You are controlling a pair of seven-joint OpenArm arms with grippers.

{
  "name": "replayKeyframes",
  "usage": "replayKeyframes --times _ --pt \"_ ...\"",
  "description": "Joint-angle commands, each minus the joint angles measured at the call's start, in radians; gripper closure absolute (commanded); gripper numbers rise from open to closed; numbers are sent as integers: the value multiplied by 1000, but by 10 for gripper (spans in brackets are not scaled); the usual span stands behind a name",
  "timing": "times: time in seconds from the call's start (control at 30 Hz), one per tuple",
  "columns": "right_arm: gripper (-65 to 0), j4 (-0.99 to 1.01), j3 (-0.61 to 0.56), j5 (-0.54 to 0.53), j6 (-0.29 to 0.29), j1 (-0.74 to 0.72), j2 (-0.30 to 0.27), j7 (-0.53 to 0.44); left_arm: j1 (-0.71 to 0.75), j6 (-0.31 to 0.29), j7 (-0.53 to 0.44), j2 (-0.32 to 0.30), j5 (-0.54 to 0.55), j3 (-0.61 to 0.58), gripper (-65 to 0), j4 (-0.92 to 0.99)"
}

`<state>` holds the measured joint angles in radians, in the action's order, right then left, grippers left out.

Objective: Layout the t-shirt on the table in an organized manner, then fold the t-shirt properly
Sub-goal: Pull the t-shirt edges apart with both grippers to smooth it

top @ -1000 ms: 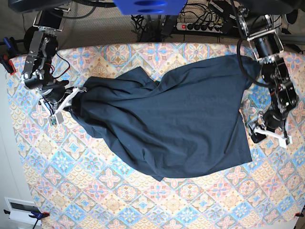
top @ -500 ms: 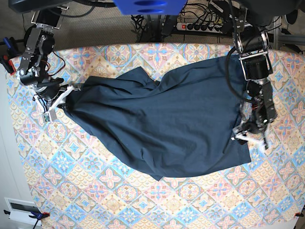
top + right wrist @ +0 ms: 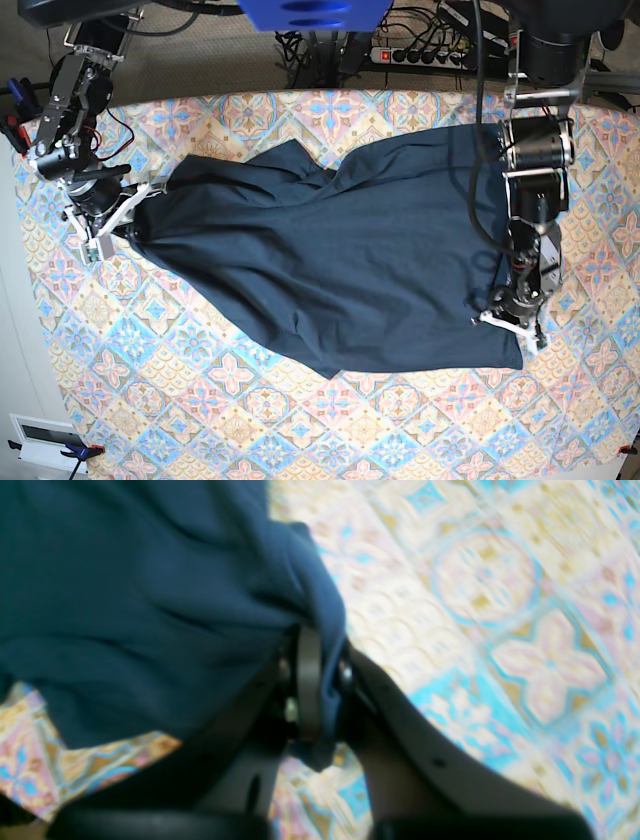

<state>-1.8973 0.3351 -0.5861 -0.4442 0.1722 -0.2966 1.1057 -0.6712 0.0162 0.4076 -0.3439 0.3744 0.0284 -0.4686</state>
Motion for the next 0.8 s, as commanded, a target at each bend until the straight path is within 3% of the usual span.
replayKeyframes --times 0.0,0.17,0.23,0.3,0.5,0.6,0.77 --pt "-20 -17 11 -16 -5 -12 -14 -26 -75 -6 -59 -14 5 1 0 -5" --pt "-20 -15 12 -16 -5 -16 -14 -26 -173 -6 -157 -34 4 1 0 51" --pt "-20 -15 12 -16 -5 -18 -14 -26 -207 -6 -161 -34 4 1 -38 64" --pt "-20 -15 9 -16 -5 -18 -14 -26 -221 -6 -161 -34 1 0 -100 69" --pt "-20 -15 6 -16 -5 -16 -14 -26 -215 -6 -157 -34 -104 0 -383 70" --pt "-20 -15 5 -16 -5 -16 -14 -26 -155 -6 -91 -34 -113 8 -499 18" --pt "-20 -14 5 -16 -5 -18 -13 -26 52 -6 116 -67 -111 69 -460 -322"
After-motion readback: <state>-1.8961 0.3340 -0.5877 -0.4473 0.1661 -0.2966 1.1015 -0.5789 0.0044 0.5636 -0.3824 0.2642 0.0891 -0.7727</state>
